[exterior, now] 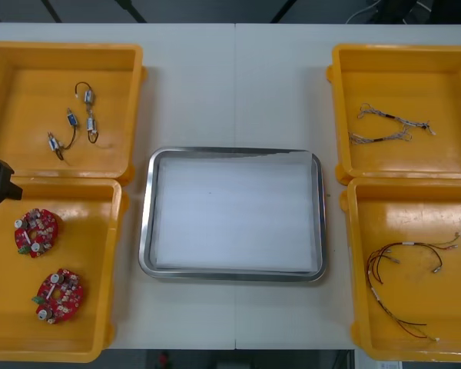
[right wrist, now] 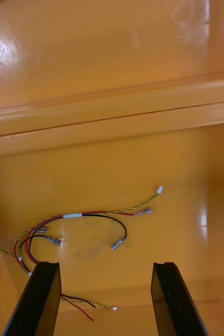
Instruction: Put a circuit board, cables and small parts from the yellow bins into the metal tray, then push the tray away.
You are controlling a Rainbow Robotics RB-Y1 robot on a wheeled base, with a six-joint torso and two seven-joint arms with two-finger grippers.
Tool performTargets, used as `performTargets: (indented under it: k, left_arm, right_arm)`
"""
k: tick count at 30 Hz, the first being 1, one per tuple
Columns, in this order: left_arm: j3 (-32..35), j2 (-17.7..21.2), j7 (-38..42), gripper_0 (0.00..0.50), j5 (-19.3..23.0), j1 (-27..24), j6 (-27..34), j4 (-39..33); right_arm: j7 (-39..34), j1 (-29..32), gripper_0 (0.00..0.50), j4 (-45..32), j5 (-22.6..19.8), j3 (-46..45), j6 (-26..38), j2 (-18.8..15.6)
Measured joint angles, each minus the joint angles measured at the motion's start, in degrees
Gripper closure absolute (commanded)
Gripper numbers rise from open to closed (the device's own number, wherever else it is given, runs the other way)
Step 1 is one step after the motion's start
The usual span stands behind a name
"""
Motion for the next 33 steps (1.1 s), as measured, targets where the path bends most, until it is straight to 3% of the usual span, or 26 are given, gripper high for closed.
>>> performTargets:
  k: [33]
  left_arm:
    - [0.0, 0.0, 0.0, 0.000, 0.0, 0.0, 0.0, 0.0]
  right_arm:
    - [0.0, 0.0, 0.000, 0.0, 0.0, 0.0, 0.0, 0.0]
